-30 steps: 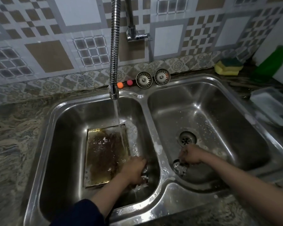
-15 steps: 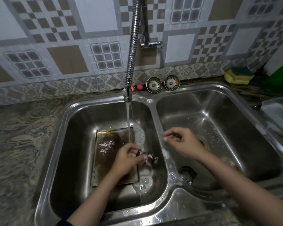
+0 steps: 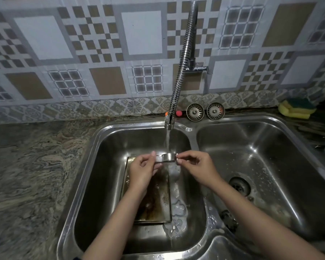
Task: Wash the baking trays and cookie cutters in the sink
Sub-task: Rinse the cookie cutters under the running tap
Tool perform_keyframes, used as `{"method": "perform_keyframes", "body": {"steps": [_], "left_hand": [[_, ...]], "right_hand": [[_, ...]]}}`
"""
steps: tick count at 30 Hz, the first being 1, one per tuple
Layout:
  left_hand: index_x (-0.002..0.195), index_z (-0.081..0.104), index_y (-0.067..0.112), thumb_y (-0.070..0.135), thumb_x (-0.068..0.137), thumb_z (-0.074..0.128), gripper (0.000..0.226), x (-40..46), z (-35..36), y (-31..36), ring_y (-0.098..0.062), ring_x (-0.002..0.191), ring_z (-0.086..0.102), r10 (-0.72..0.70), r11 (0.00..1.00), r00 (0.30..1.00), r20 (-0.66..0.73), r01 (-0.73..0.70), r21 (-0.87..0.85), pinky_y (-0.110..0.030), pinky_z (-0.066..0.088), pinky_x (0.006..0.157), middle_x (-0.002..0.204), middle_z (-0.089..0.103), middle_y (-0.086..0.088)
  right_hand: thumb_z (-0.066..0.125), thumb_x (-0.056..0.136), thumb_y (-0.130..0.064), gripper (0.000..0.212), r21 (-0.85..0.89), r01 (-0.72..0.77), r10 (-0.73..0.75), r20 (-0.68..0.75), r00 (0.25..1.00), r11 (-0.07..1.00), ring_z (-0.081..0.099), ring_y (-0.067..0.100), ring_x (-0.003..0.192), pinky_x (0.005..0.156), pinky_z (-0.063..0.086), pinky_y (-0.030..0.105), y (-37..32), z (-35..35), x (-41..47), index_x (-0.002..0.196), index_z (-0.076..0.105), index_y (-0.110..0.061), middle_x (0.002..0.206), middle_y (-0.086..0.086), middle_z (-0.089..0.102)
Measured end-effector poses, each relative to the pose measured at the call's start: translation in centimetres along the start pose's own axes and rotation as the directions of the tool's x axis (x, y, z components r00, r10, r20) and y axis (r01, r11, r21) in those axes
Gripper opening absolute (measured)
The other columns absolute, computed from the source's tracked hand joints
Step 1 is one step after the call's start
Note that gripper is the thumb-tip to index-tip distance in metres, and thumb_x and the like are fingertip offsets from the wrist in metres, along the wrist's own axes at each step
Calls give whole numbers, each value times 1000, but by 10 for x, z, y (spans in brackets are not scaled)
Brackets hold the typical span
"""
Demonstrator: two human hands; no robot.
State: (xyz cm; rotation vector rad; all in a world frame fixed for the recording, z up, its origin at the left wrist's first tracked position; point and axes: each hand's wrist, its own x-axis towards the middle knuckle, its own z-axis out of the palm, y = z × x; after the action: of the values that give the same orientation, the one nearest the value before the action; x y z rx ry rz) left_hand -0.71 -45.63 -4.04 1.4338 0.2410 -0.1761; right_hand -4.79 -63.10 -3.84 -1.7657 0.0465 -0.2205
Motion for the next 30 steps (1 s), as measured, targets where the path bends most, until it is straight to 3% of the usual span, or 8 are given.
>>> {"method": "perform_keyframes", "body": {"steps": [6, 10, 15, 19, 24, 30], "left_hand": [[107, 68, 11, 13, 88, 63, 19, -2, 1, 2, -1, 77, 65, 199, 963, 980, -13, -193, 186, -16, 53, 70, 97, 71, -4], [113, 65, 7, 5, 89, 60, 24, -7, 5, 5, 13, 82, 63, 304, 932, 952, 26, -303, 201, -7, 49, 76, 103, 68, 0], [115, 66, 11, 8, 90, 60, 26, -9, 6, 4, 13, 95, 60, 364, 892, 928, 76, -371, 258, -4, 46, 79, 108, 67, 5], [115, 67, 12, 9, 89, 61, 26, -8, 2, 2, 9, 97, 62, 379, 878, 921, 92, -389, 279, -5, 46, 81, 108, 69, 5], [114, 67, 10, 7, 89, 62, 26, -7, -11, 2, 16, 93, 60, 388, 874, 919, 64, -389, 292, -2, 44, 78, 106, 68, 7], [113, 68, 11, 7, 88, 62, 26, -5, -29, 3, 5, 94, 65, 370, 892, 929, 6, -358, 275, -9, 49, 85, 107, 69, 2]], "right_hand": [[69, 80, 4, 21, 170, -57, 71, -76, 995, 984, 72, 15, 75, 75, 57, 23, 4, 2, 5, 87, 73, -15, 76, -1, 75], [69, 80, 5, 23, 224, -60, 83, -95, 992, 973, 72, 16, 76, 75, 56, 22, 6, 4, 6, 88, 72, -15, 79, 0, 75], [68, 80, 7, 29, 252, -61, 92, -113, 989, 966, 72, 15, 79, 75, 56, 20, 8, 1, 7, 99, 69, -14, 90, 8, 73], [69, 79, 6, 29, 239, -67, 94, -103, 990, 969, 71, 10, 77, 75, 55, 19, 9, 2, 7, 98, 69, -15, 88, 7, 72], [72, 78, 2, 29, 206, -73, 91, -82, 992, 976, 69, 11, 78, 79, 56, 24, 15, 15, 10, 94, 71, -22, 85, 7, 72], [74, 79, -4, 26, 163, -66, 72, -33, 997, 984, 66, 4, 76, 75, 53, 19, 9, 32, 16, 94, 70, -24, 88, 10, 70]]}}
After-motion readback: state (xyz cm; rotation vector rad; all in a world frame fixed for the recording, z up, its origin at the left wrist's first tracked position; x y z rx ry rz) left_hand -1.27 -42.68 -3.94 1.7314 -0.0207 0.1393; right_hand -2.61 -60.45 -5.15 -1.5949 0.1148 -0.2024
